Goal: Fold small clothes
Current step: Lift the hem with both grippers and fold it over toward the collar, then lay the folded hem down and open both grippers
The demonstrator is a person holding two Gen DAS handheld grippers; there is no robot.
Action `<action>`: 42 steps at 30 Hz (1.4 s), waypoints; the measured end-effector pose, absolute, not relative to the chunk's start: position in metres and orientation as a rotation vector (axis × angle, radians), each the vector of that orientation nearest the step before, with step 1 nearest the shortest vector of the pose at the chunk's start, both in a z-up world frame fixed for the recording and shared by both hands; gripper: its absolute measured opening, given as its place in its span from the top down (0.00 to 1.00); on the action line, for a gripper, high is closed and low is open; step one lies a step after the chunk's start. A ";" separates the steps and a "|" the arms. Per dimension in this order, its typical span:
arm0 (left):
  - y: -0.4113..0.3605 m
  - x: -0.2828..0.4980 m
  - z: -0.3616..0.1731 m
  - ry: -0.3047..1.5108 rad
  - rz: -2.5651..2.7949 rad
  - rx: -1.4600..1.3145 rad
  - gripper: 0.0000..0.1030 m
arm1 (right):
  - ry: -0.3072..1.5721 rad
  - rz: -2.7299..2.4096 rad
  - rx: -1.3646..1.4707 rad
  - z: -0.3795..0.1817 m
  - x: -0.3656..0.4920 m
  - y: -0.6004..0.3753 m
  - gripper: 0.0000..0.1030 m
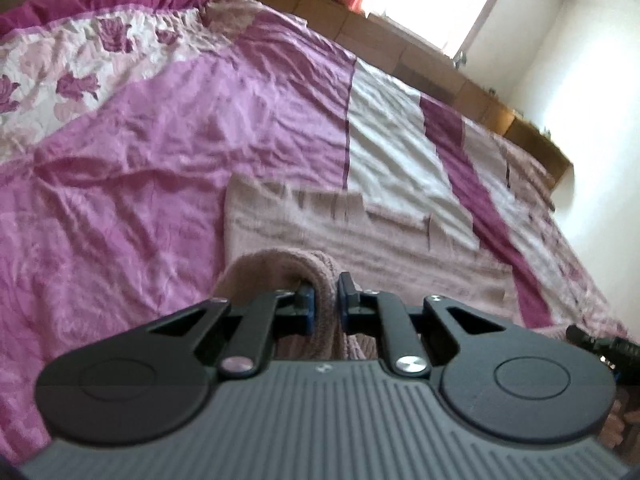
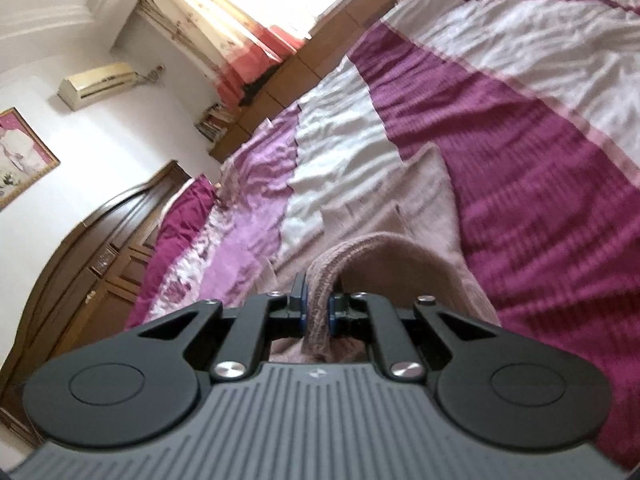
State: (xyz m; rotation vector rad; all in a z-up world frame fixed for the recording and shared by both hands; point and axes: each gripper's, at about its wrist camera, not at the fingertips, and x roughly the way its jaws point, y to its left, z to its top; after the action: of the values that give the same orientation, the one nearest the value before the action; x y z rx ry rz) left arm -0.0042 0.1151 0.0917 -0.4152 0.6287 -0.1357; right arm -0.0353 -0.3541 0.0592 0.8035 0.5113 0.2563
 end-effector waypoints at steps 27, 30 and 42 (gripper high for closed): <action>0.122 0.154 0.052 0.595 0.056 -0.420 0.87 | 0.475 0.056 0.730 0.039 0.135 -0.334 0.91; 0.122 0.164 0.037 0.618 0.064 -0.378 0.87 | 0.506 0.017 0.727 0.018 0.144 -0.336 0.91; 0.132 0.142 0.035 0.651 0.011 -0.386 0.59 | 0.573 -0.021 0.684 0.015 0.132 -0.333 0.52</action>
State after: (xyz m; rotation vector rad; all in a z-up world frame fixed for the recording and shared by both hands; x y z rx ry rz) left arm 0.1419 0.1325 0.0348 -0.3863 0.6506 0.0113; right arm 0.1317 -0.3333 0.0151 0.6840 0.5734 -0.0208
